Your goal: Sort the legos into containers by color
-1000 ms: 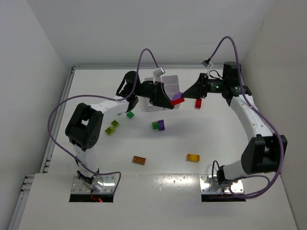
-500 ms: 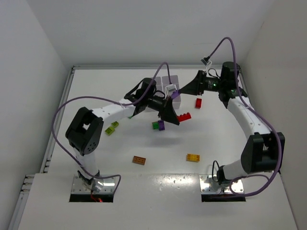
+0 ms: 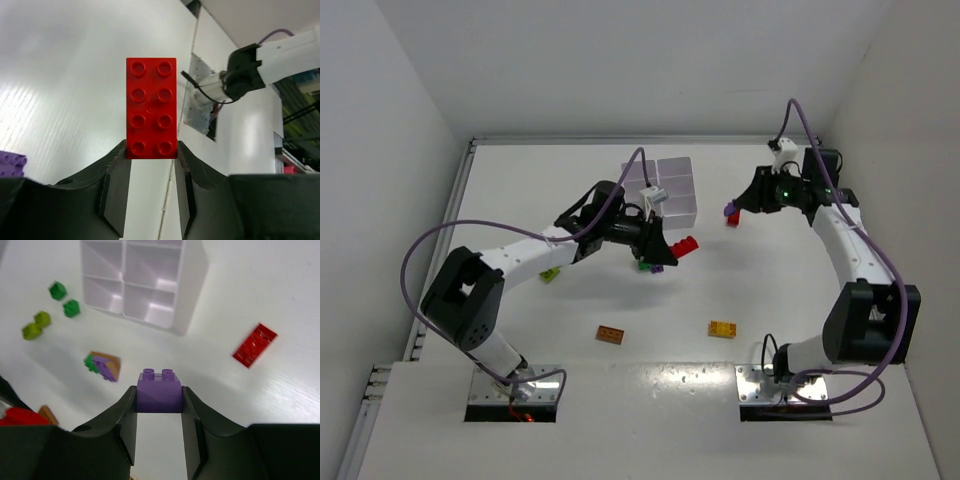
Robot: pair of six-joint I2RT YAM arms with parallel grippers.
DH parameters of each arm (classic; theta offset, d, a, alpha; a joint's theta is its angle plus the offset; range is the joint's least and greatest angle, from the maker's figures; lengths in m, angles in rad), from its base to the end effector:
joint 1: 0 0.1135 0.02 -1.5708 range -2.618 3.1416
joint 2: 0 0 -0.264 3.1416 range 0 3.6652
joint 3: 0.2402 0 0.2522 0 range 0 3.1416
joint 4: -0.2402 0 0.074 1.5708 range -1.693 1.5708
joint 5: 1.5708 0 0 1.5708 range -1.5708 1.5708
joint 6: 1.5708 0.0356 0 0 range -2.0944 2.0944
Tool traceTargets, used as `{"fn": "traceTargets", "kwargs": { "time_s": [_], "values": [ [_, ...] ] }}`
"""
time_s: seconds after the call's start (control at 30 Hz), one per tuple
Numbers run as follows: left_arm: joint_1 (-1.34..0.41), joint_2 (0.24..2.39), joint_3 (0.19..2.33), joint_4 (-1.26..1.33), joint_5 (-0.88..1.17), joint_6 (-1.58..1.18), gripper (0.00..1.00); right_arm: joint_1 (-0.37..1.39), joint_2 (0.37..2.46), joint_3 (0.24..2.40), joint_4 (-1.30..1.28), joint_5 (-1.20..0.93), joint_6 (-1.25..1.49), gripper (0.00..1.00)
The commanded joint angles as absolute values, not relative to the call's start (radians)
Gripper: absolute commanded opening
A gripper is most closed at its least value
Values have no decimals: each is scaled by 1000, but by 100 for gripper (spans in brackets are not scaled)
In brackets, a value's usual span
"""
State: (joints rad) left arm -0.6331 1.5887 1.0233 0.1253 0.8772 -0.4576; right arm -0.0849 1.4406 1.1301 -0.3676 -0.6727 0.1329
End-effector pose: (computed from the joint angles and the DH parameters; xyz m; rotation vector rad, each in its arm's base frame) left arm 0.2670 -0.2299 0.2557 0.8084 2.0417 -1.5367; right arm 0.3174 -0.0047 0.2937 -0.1241 2.1802 0.7776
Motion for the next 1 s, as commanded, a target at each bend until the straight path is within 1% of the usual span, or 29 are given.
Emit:
{"fn": "traceTargets", "kwargs": {
  "time_s": [0.0, 0.07, 0.2, 0.33, 0.47, 0.63, 0.8, 0.9, 0.97],
  "values": [
    [-624, 1578, 1091, 43, 809, -347, 0, -97, 1463, 1118, -483, -568, -55, 0],
    [-635, 1578, 1103, -24, 743, -292, 0, -106, 1463, 1118, -495, -558, -69, 0],
    [-672, 1588, 1149, -153, 524, -168, 0, -106, 1474, 1106, -569, -519, -150, 0],
    [-709, 1669, 1225, -196, 448, -129, 0, -95, 1474, 1074, -689, -474, -251, 0],
    [-730, 1793, 1337, -207, 448, -129, 0, -95, 1465, 1052, -781, -442, -302, 0],
    [-739, 1995, 1552, -232, 462, -152, 0, -95, 1445, 990, -810, -402, -321, 0],
    [-748, 2135, 1719, -232, 462, -172, 0, -95, 1410, 937, -810, -388, -321, 0],
    [-758, 2215, 1788, -232, 462, -172, 0, -86, 1388, 901, -779, -367, -311, 0],
    [-768, 2253, 1819, -232, 462, -172, 0, -86, 1388, 890, -750, -356, -311, 2]
  ]
}}
